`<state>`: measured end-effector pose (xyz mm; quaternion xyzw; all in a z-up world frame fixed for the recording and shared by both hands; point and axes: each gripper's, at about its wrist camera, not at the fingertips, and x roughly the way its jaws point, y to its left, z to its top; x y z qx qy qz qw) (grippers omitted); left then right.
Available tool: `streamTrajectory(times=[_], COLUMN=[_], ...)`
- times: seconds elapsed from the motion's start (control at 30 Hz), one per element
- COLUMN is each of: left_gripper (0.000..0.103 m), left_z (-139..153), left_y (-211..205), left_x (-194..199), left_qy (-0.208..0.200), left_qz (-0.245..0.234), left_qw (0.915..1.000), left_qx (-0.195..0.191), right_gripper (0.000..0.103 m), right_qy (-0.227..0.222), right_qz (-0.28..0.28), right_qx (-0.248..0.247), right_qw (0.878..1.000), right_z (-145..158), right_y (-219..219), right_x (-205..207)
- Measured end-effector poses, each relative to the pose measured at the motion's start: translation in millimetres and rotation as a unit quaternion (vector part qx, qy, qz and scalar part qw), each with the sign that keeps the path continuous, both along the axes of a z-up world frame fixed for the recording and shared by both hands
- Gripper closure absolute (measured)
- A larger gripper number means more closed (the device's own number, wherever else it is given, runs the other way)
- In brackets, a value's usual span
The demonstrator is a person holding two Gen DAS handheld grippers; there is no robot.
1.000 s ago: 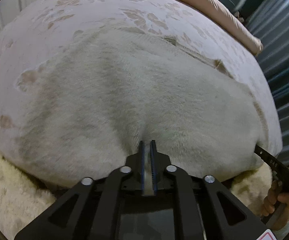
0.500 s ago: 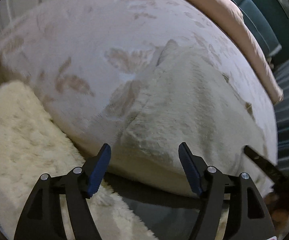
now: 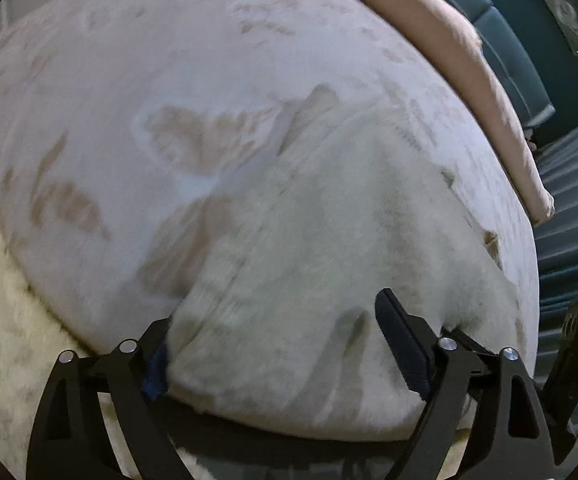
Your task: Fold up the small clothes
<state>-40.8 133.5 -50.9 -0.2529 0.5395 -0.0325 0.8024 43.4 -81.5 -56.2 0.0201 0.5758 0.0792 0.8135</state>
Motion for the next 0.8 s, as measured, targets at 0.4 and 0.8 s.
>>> streamTrajectory(times=[0.4, 0.8], left_gripper=[0.091, 0.095], left_z=[113, 131], left_y=[-72, -312], left_x=[10, -9], left_qy=[-0.129, -0.156], left_qz=[-0.114, -0.367], left_qw=[0.9851, 0.9168], left_qx=[-0.010, -0.023], right_gripper=[0.056, 0.055], right_qy=[-0.048, -0.106], right_qz=[-0.070, -0.245], right_qx=[0.108, 0.121], right_qw=[0.990, 0.956], right_z=[37, 59], right_y=[-55, -216], right_x=[-39, -130])
